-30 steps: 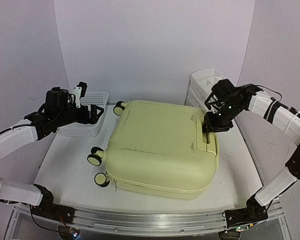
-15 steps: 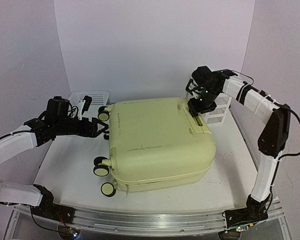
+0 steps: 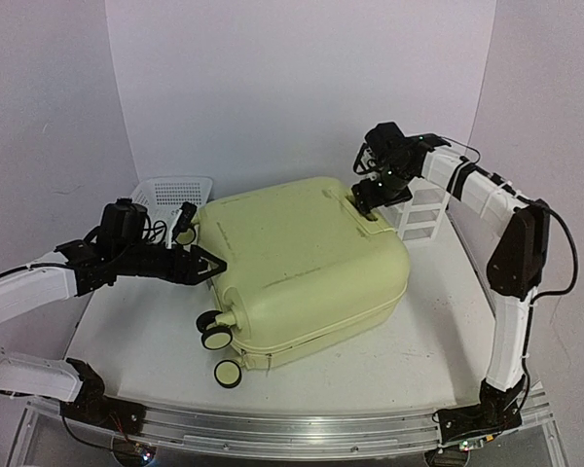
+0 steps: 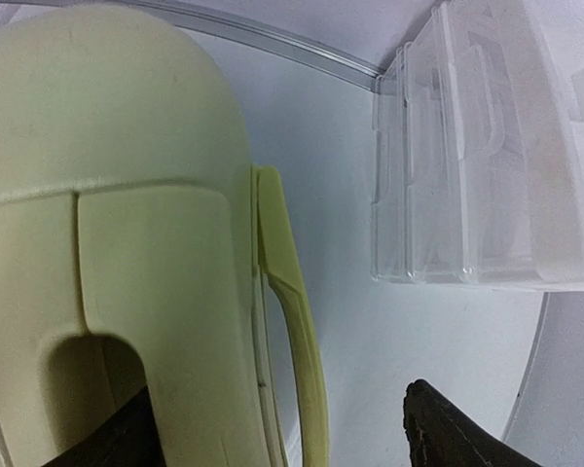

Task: Open, take out, and arrange the luggage
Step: Rotate the luggage at the center of the board.

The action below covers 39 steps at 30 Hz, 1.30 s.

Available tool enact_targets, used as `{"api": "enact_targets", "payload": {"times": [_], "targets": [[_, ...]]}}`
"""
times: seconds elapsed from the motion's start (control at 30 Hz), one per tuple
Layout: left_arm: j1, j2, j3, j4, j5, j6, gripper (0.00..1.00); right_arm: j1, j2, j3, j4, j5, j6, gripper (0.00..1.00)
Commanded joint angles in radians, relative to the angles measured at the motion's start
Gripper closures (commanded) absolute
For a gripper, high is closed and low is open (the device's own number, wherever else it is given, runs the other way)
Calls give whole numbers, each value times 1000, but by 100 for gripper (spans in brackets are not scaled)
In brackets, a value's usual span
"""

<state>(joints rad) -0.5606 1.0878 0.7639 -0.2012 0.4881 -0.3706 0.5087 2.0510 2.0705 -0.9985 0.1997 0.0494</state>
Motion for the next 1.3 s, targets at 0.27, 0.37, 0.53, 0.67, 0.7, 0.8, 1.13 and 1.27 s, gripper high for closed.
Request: {"api": "enact_targets", "payload": {"times": [0.27, 0.37, 0.53, 0.67, 0.7, 0.8, 1.13, 1.27], "targets": [[-122, 90, 9, 70, -33, -35, 14, 12, -595, -550, 169, -23, 104, 10], [-148, 149, 33, 102, -56, -37, 15, 11, -684, -662, 183, -75, 167, 10], [-179, 256, 97, 116, -83, -10, 16, 11, -795, -821, 283, -229, 296, 11], [-189, 326, 157, 122, -75, -1, 17, 11, -837, -893, 344, -295, 344, 11], [-194, 334, 169, 122, -75, -1, 18, 11, -838, -897, 345, -299, 346, 11], [-196, 322, 175, 121, -101, 0, 18, 11, -837, -908, 342, -314, 348, 11], [-194, 24, 35, 81, -226, 56, 13, 66, -835, -878, 284, -332, 285, 14], [-193, -79, -13, -26, -334, 50, 11, 129, -842, -858, 290, -364, 217, 14]]}}
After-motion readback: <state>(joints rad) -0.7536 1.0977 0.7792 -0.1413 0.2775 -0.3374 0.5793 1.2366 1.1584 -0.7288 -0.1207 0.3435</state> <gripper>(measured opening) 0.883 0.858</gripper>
